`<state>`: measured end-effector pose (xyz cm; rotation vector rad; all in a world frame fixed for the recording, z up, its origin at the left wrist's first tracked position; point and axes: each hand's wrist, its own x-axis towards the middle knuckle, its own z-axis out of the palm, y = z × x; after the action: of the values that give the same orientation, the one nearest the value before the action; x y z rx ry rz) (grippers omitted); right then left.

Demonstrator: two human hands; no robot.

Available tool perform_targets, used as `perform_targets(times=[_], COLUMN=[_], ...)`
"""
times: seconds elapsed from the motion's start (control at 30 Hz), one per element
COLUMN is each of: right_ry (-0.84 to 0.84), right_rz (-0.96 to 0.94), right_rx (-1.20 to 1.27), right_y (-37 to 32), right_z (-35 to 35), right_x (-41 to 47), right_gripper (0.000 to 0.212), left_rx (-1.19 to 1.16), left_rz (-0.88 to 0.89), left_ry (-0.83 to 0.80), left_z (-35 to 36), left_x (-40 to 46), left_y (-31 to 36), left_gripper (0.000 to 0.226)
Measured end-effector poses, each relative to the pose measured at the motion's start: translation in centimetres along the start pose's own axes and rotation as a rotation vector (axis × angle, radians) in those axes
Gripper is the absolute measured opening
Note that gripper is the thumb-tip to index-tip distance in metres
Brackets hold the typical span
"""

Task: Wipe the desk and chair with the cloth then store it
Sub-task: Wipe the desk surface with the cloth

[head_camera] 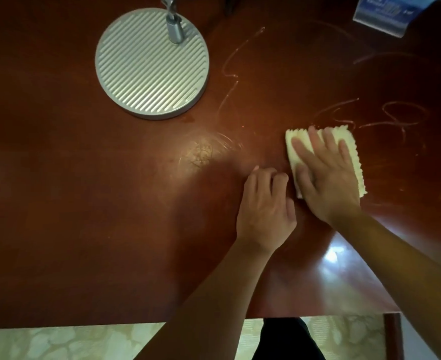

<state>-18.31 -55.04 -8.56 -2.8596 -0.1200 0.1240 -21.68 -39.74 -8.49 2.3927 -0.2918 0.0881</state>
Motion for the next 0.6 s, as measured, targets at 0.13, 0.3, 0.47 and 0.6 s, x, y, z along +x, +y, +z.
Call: perform_targets(times=[0.13, 0.3, 0.47, 0.6], right_ry=[0.006, -0.041, 0.01, 0.076], right_rz=[0.151, -0.114, -0.206, -0.185], right_rx=[0.04, 0.021, -0.015, -0.013], right_y=[-2.8, -4.2, -0.6, 3.3], right_z=[0.0, 0.7, 0.7, 0.2], right_x=[4.7, 5.3, 2.9, 0.7], right_gripper=[0.058, 0.055, 0.05, 0.047], left_rx=[-0.006, -0.002, 0.078, 0.122], left_rz=[-0.017, -0.028, 0.011, 0.004], left_ry=[0.001, 0.081, 0.074, 0.055], left_z=[0.0, 0.3, 0.5, 0.9], left_x=[0.0, -0.1, -0.2, -0.3], left_y=[0.0, 0.1, -0.1, 0.2], left_gripper=[0.03, 0.007, 0.009, 0.016])
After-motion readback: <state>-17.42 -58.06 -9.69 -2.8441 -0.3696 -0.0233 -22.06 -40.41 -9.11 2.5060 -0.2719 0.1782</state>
